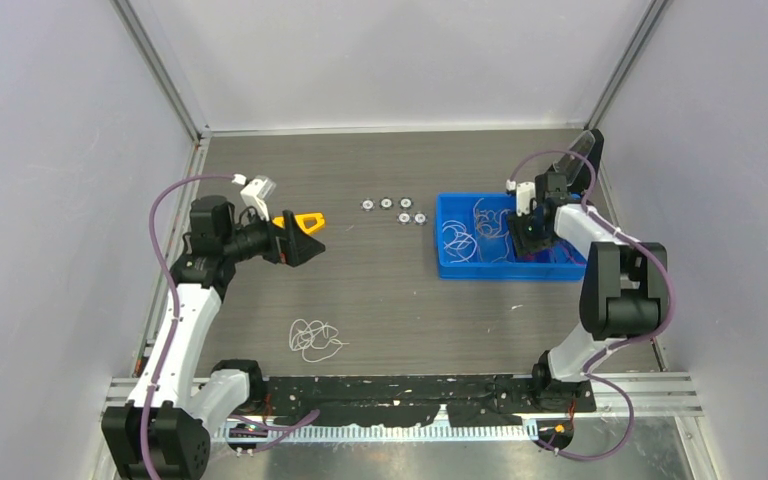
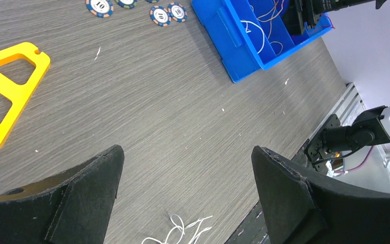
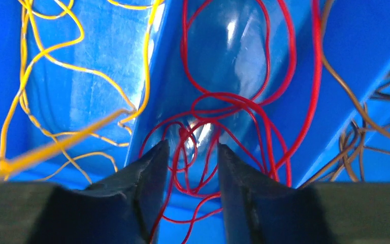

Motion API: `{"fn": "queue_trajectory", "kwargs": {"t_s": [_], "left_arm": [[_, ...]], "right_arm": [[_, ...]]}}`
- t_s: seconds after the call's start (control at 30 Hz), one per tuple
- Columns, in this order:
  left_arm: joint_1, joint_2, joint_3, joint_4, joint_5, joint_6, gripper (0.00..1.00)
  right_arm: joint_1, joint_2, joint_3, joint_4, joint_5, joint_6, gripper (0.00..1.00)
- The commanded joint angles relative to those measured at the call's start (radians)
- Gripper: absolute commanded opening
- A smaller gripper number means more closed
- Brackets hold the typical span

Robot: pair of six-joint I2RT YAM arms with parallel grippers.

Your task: Untangle the cables

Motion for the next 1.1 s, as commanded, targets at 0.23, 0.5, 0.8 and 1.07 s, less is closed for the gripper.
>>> {"fn": "queue_trajectory", "kwargs": {"t_s": [0.23,0.5,0.8,1.07], "left_arm": [[0.006,-0.095,0.003,0.005,0.003,-0.003,1.0],[0.006,-0.138,-0.009,-0.015,-0.037,-0.054,1.0],[0.212,-0.168,0.004,-0.062,0.001,-0.145,0.99],[0.389,-0.142,0.018,-0.066,0.042,-0.15,1.0]], "right_arm": [[-0.001,-0.413,0.244,-0.393,-0.185,-0.076,0.88],[0.444,-0.476,0.303,-0.461,-0.354,-0.074,0.96],[1.082,-0.144,0.239,-0.03,-0.239,-0.045,0.95],[1.308,0.203,0.378,0.261,-0.078,-0.015,0.95]]}}
